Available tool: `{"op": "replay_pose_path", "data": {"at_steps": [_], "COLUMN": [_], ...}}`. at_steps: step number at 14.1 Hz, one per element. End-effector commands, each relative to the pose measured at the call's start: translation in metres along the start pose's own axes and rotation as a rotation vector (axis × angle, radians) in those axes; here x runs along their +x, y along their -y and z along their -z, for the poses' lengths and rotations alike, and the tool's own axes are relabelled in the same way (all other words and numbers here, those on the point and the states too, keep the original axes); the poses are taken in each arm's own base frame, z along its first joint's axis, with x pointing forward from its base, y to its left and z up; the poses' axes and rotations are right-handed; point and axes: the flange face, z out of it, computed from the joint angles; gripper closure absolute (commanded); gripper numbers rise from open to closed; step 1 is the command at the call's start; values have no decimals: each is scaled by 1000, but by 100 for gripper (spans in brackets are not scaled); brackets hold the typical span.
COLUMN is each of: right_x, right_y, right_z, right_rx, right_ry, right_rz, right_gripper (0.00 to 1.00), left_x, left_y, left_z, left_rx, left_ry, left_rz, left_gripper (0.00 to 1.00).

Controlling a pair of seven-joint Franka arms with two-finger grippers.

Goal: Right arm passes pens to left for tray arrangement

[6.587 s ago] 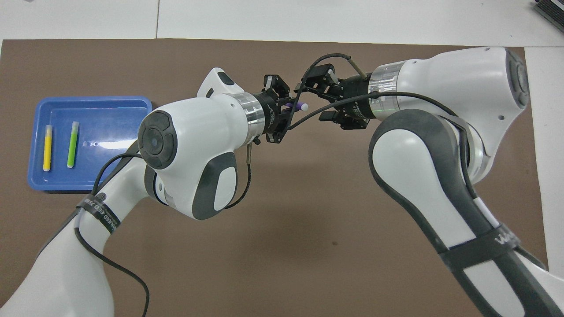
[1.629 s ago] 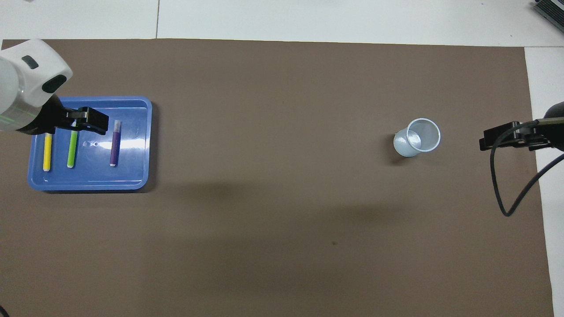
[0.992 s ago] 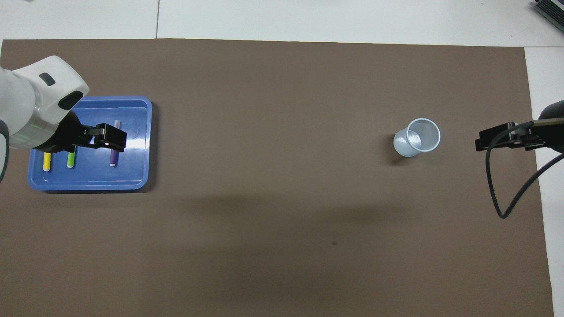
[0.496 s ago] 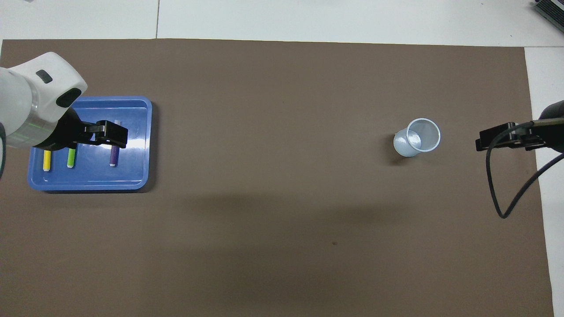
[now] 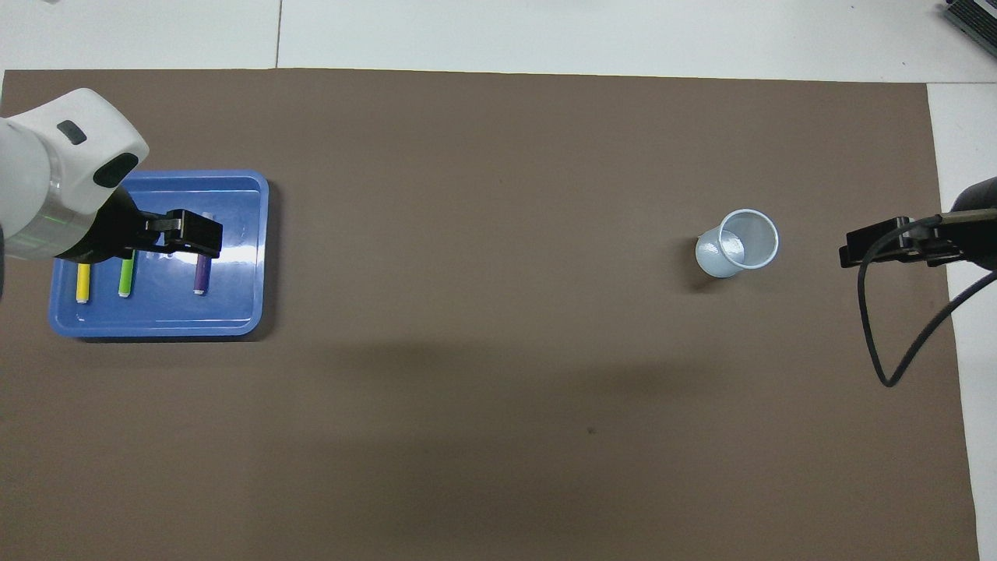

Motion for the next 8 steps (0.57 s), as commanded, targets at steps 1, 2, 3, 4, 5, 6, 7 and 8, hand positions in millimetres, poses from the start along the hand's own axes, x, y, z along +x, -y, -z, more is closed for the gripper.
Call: {"op": "replay_pose_path", "data": {"at_steps": [1, 2, 3, 4, 5, 6, 7, 8], "right_x": [-7, -7, -7, -7, -7, -8, -8, -8], "right_y": [0, 0, 0, 2, 3, 4, 5, 9], "right_z": [1, 1, 1, 1, 1, 0, 1, 1], "right_rx": [-16, -16, -16, -16, -16, -16, -17, -17], "right_ry": [4, 4, 4, 2, 4, 5, 4, 4], "right_rz": [13, 13, 15, 18, 19, 22, 24, 31], "right_gripper": [0, 0, 0, 0, 0, 0, 0, 0], "left_x": [-5, -5, -6, -7, -9, -9, -10, -9], "left_y": [4, 4, 5, 4, 3, 1, 1, 1], "left_z": [11, 12, 13, 14, 14, 17, 16, 16], "left_rx": [-1, -1, 0, 1, 2, 2, 2, 0], "left_ry": [-21, -21, -17, -12, -3, -6, -7, -12], "left_rz": [-13, -13, -11, -13, -16, -19, -19, -17], "left_gripper": [0, 0, 0, 0, 0, 0, 0, 0]}}
